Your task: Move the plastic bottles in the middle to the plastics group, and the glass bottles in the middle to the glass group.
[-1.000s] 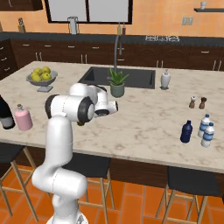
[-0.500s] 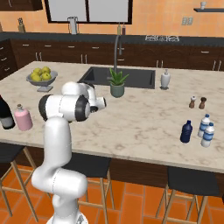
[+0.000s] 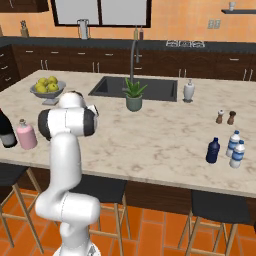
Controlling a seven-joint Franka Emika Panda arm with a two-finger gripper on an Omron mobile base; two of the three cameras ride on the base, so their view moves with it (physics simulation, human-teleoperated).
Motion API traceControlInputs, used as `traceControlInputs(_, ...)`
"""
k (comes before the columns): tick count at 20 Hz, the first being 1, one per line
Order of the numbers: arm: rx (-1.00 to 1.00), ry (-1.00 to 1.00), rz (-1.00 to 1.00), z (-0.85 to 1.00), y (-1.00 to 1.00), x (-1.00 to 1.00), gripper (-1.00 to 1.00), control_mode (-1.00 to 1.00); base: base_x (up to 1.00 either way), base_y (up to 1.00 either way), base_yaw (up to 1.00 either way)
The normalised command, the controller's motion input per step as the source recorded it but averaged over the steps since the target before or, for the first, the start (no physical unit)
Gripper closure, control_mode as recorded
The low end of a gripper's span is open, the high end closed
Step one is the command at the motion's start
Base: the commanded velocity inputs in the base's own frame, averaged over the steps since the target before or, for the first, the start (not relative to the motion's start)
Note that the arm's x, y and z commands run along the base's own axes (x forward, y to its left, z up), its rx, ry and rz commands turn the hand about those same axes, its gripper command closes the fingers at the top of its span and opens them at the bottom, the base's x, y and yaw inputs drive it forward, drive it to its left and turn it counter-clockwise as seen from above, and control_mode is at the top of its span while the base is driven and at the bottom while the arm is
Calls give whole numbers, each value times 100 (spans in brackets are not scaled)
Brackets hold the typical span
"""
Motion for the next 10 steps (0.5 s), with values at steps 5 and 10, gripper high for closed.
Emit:
traceControlInputs(5,0,0,12,0,68,0,100,-100,0,0,0)
traceControlInputs(10,0,0,8,-8,38,0,100,-100,0,0,0)
